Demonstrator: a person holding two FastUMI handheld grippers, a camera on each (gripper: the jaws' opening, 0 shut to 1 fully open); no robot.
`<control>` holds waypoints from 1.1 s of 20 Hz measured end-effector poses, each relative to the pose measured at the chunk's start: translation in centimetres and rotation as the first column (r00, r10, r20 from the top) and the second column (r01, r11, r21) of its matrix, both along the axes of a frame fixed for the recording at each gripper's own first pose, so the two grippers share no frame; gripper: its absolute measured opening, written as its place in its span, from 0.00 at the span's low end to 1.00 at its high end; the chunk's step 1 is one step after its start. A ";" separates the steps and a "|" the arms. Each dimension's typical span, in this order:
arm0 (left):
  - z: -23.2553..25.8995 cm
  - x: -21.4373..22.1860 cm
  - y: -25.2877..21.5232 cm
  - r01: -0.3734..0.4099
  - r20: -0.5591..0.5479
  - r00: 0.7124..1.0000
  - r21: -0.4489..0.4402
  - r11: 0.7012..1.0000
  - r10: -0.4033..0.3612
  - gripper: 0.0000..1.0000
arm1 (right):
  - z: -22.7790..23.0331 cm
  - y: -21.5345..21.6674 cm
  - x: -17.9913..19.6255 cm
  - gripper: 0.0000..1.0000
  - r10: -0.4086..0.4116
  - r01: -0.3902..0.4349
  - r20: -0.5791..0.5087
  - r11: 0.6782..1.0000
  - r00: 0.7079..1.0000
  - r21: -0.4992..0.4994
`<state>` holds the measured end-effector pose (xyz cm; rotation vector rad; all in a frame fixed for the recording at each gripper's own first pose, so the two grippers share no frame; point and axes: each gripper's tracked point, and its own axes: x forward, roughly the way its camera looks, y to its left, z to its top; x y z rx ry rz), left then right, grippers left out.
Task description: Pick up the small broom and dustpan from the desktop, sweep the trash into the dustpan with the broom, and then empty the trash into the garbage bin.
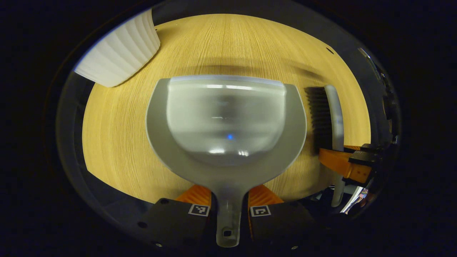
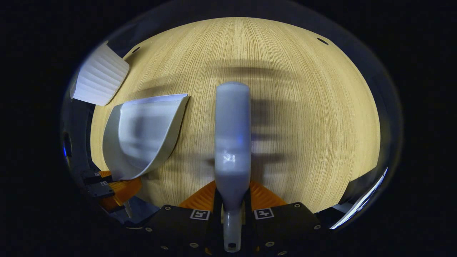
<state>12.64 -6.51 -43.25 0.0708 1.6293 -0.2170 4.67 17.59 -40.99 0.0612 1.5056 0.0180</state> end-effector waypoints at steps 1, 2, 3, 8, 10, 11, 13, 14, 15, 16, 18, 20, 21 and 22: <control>0.0 -0.1 0.1 -0.001 0.000 1.000 0.000 1.000 0.001 0.27 | 0.0 -0.1 0.0 0.30 0.000 0.000 0.000 1.000 1.000 0.000; -0.1 -0.2 0.2 -0.001 0.000 1.000 0.002 1.000 0.001 0.27 | 0.0 0.0 0.0 0.30 0.001 -0.001 0.000 1.000 1.000 0.001; 0.0 -0.5 0.3 -0.002 -0.002 1.000 0.003 1.000 0.002 0.27 | 0.0 -0.1 0.0 0.31 0.001 -0.001 0.001 1.000 1.000 0.001; -0.4 -0.5 0.6 -0.005 -0.001 1.000 0.006 1.000 0.005 0.30 | -0.4 0.1 -0.3 0.27 -0.005 0.006 -0.012 0.999 1.000 0.035; -0.7 -0.3 0.7 -0.002 0.001 1.000 0.003 1.000 0.002 0.32 | -0.6 0.4 -0.1 0.37 -0.010 0.010 0.002 0.999 1.000 0.036; -0.6 -0.2 0.5 -0.001 0.000 1.000 0.004 1.000 0.001 0.33 | -0.5 0.5 -0.1 0.30 -0.014 0.013 0.009 0.999 1.000 0.038; -0.5 -0.4 -0.3 -0.001 0.001 1.000 -0.006 1.000 0.001 0.37 | -0.2 0.7 0.3 0.41 -0.021 0.019 0.026 0.998 0.999 0.052; -0.4 0.0 -1.2 -0.004 0.010 1.000 -0.029 1.000 0.004 0.40 | -0.2 0.6 0.5 0.47 -0.021 0.019 0.032 0.998 0.999 0.052; -0.3 0.0 -1.7 -0.009 0.007 1.000 -0.039 0.999 0.009 0.48 | 0.0 0.4 0.4 0.58 -0.020 0.018 0.035 0.999 0.999 0.050; -0.1 0.2 -2.2 -0.007 0.011 1.000 -0.038 0.999 0.007 0.55 | 0.1 0.3 0.4 0.71 -0.020 0.018 0.037 0.999 0.999 0.051; 0.3 0.3 -1.4 0.005 0.026 1.000 -0.026 1.000 -0.004 0.63 | 0.5 0.0 0.4 0.80 -0.025 0.022 0.047 0.998 0.999 0.053; 0.9 0.3 -1.1 0.012 0.042 0.999 -0.023 1.000 -0.011 0.64 | 1.7 -0.4 0.7 0.87 -0.027 0.023 0.080 0.998 0.996 0.052; 0.7 0.5 -1.1 0.015 0.058 0.998 -0.030 0.999 -0.014 0.64 | 2.3 -0.5 0.9 0.90 -0.028 0.024 0.099 0.998 0.995 0.050; 0.9 0.7 -1.3 0.019 0.081 0.997 -0.048 0.999 -0.015 0.65 | 3.1 -0.8 1.4 0.91 -0.034 0.028 0.121 0.998 0.992 0.050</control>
